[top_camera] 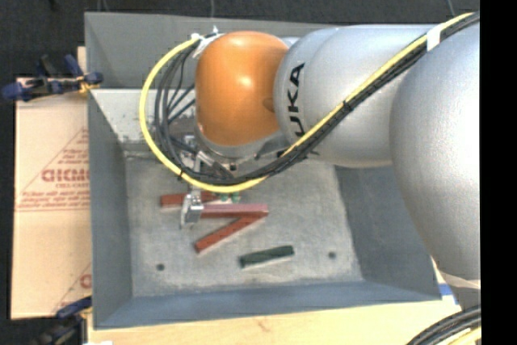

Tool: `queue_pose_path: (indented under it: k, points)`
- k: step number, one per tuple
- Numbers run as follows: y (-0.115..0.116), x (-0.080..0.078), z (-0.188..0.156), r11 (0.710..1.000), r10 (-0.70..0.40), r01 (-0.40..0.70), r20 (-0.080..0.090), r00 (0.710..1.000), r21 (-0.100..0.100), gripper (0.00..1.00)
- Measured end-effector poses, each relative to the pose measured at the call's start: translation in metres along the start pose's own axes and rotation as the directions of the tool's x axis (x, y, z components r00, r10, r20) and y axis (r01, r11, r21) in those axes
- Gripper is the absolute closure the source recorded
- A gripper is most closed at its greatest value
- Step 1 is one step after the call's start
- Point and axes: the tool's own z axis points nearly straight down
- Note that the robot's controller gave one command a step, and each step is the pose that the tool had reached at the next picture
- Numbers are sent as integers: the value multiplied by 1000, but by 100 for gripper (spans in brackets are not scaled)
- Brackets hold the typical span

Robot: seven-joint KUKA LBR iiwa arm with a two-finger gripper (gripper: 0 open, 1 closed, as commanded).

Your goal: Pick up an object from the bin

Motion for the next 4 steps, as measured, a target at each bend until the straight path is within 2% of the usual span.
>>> queue_pose_path:
  k: [1,2,3,4]
  points:
    - [-1,-2,-5,1000,4,-4,7,1000,-2,0]
    - [-24,-20,104,999,48,-48,29,998,-15,100]
    - [-24,-20,104,999,49,-49,29,998,-15,100]
    - [-25,-16,74,999,48,-48,2,999,-1,100]
